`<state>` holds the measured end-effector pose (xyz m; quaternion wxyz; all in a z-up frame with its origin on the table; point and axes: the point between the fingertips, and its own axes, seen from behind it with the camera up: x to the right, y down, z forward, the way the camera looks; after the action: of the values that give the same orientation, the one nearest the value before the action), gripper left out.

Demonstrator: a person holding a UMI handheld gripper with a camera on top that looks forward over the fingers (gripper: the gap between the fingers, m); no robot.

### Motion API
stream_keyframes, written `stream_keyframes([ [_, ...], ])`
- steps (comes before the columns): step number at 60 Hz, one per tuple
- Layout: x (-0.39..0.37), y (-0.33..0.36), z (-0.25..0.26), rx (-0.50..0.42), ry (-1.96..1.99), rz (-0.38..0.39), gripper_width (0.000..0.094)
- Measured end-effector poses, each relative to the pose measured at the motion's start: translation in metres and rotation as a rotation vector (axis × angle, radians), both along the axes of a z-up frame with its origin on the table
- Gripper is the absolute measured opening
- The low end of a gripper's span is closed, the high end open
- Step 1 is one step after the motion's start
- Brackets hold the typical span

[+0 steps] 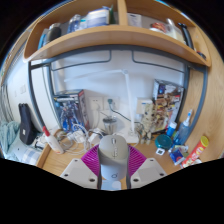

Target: Arrange mouse

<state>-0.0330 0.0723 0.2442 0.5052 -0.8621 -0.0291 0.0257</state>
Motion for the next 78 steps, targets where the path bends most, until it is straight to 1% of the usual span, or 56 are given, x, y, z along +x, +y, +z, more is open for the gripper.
stream_keyframes([
  [4,-0.025,-0.001,-0.005,-0.016,-0.002,0.025,0.0330],
  [8,-0.048,-0.003,-0.029,-0.056,0.000,0.038,0.0329],
  [13,-0.068,-0.012,-0.077,-0.150,0.007,0.040,0.0329],
  [20,-0.082,-0.032,-0.155,-0.261,-0.031,0.051,0.0328],
  [24,-0.085,-0.050,-0.195,-0.340,-0.037,0.056,0.0328],
  [28,-0.089,-0.065,-0.223,-0.393,-0.035,0.058,0.0331],
  [34,-0.089,-0.090,-0.258,-0.472,-0.056,0.079,0.0330],
  [35,-0.088,-0.095,-0.262,-0.488,-0.054,0.077,0.0353],
  [37,-0.088,-0.090,-0.259,-0.454,-0.050,0.075,0.0349],
  [38,-0.087,-0.092,-0.261,-0.463,-0.054,0.076,0.0379],
  [39,-0.087,-0.094,-0.261,-0.468,-0.054,0.076,0.0370],
  [42,-0.087,-0.094,-0.261,-0.476,-0.049,0.069,0.0388],
  [48,-0.088,-0.097,-0.263,-0.508,-0.026,0.044,0.0464],
  [51,-0.088,-0.099,-0.266,-0.531,-0.029,0.046,0.0501],
  [53,-0.089,-0.099,-0.264,-0.533,-0.037,0.052,0.0561],
  [55,-0.087,-0.101,-0.263,-0.543,-0.047,0.043,0.0686],
  [56,-0.087,-0.102,-0.261,-0.544,-0.050,0.040,0.0768],
  [57,-0.087,-0.102,-0.258,-0.542,-0.050,0.040,0.0807],
  [58,-0.088,-0.101,-0.255,-0.537,-0.049,0.039,0.0810],
  [60,-0.089,-0.099,-0.244,-0.518,-0.048,0.036,0.0856],
  [67,-0.096,-0.090,-0.185,-0.439,-0.040,0.037,0.0854],
  [73,-0.097,-0.084,-0.123,-0.348,-0.041,0.034,0.0860],
  [78,-0.093,-0.078,-0.073,-0.257,-0.045,0.013,0.0869],
])
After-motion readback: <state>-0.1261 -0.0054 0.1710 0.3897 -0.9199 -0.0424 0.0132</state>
